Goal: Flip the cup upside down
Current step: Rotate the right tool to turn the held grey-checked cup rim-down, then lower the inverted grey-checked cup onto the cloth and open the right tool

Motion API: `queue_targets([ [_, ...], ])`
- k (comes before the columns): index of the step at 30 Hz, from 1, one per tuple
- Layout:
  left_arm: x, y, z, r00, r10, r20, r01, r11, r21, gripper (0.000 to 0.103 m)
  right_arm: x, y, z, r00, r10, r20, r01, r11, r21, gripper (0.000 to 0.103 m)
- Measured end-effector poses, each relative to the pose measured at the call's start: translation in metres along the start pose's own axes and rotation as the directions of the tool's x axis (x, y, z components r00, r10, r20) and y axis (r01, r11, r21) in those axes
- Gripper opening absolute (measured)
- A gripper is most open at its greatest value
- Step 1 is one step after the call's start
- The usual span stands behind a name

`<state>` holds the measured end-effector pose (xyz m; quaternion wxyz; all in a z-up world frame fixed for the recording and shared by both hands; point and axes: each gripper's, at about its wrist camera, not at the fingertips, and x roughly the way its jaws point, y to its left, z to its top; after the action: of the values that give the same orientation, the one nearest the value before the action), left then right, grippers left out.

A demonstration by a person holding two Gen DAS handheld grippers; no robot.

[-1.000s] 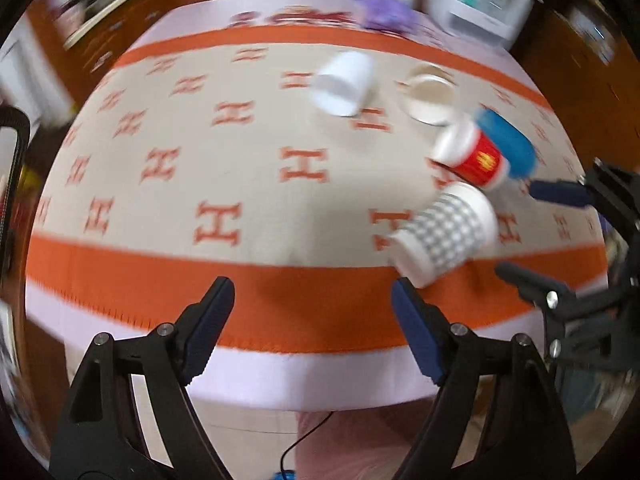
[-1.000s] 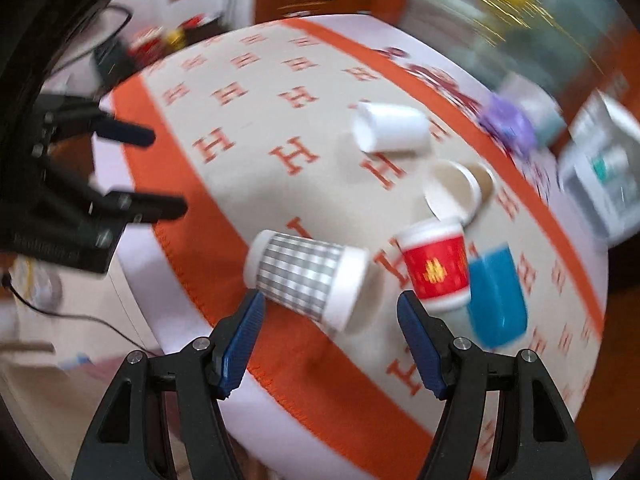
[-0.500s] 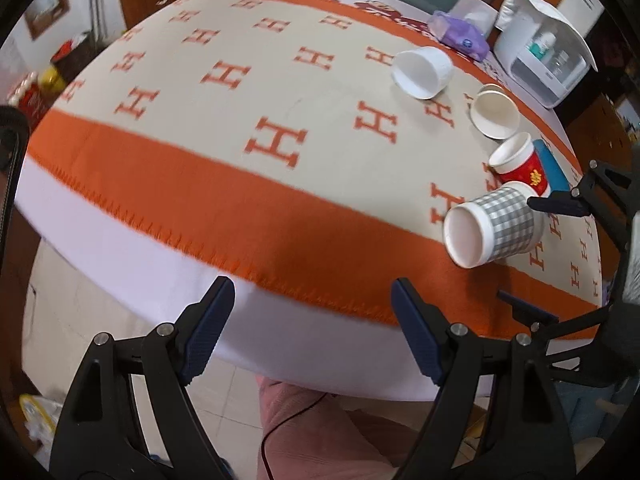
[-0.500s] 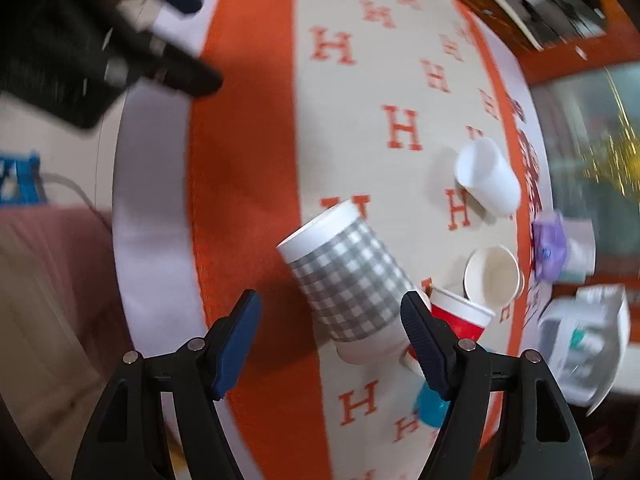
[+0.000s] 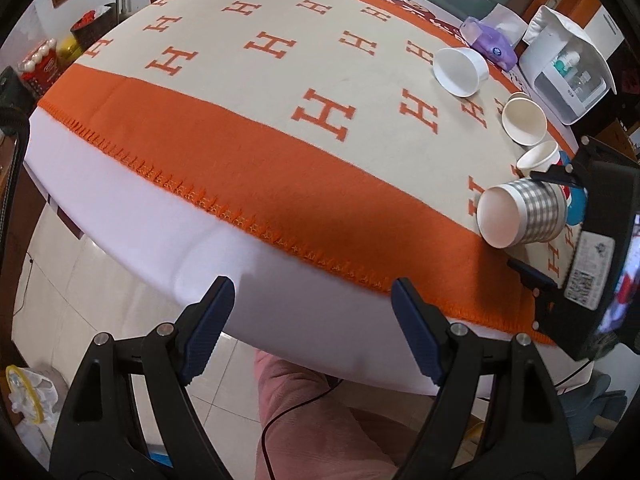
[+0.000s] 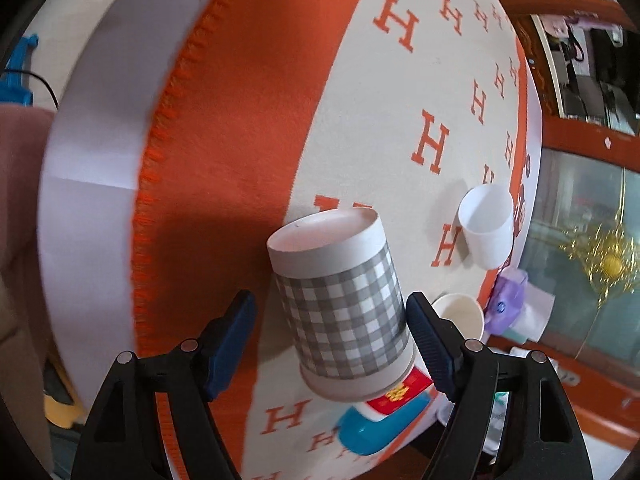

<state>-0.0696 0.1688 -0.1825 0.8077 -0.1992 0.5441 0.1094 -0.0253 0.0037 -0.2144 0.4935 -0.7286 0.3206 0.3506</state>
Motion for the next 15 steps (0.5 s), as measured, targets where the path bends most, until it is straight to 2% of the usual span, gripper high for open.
queue_targets([
  [2, 0.001, -0.001, 0.001, 1.000, -0.002, -0.002, 0.002, 1.000, 0.003, 0.079, 0.007, -0.002, 0.001, 1.000, -0.004, -0.006, 0.004, 1.000, -0.010, 0.077],
  [4, 0.001, -0.002, 0.002, 1.000, -0.003, -0.004, 0.003, 1.000, 0.006, 0.079, 0.011, -0.007, 0.004, 1.000, 0.001, -0.011, -0.001, 1.000, -0.012, 0.065],
  [9, -0.002, -0.005, 0.011, 1.000, -0.008, -0.003, 0.008, 1.000, 0.020, 0.079, 0.009, -0.027, 0.002, 0.999, 0.042, 0.013, -0.043, 0.997, 0.064, 0.065],
  [11, -0.004, -0.009, 0.017, 1.000, -0.015, 0.001, 0.015, 0.999, 0.034, 0.079, 0.001, -0.044, -0.004, 0.997, 0.073, 0.037, -0.077, 0.986, 0.147, 0.065],
  [13, -0.007, -0.017, 0.024, 1.000, -0.025, 0.006, 0.024, 0.998, 0.057, 0.079, -0.003, -0.068, -0.015, 0.989, 0.130, 0.074, -0.145, 0.953, 0.266, 0.065],
  [15, -0.010, -0.028, 0.031, 0.999, -0.035, 0.013, 0.033, 0.996, 0.089, 0.079, -0.007, -0.096, -0.032, 0.965, 0.213, 0.155, -0.260, 0.871, 0.417, 0.065],
])
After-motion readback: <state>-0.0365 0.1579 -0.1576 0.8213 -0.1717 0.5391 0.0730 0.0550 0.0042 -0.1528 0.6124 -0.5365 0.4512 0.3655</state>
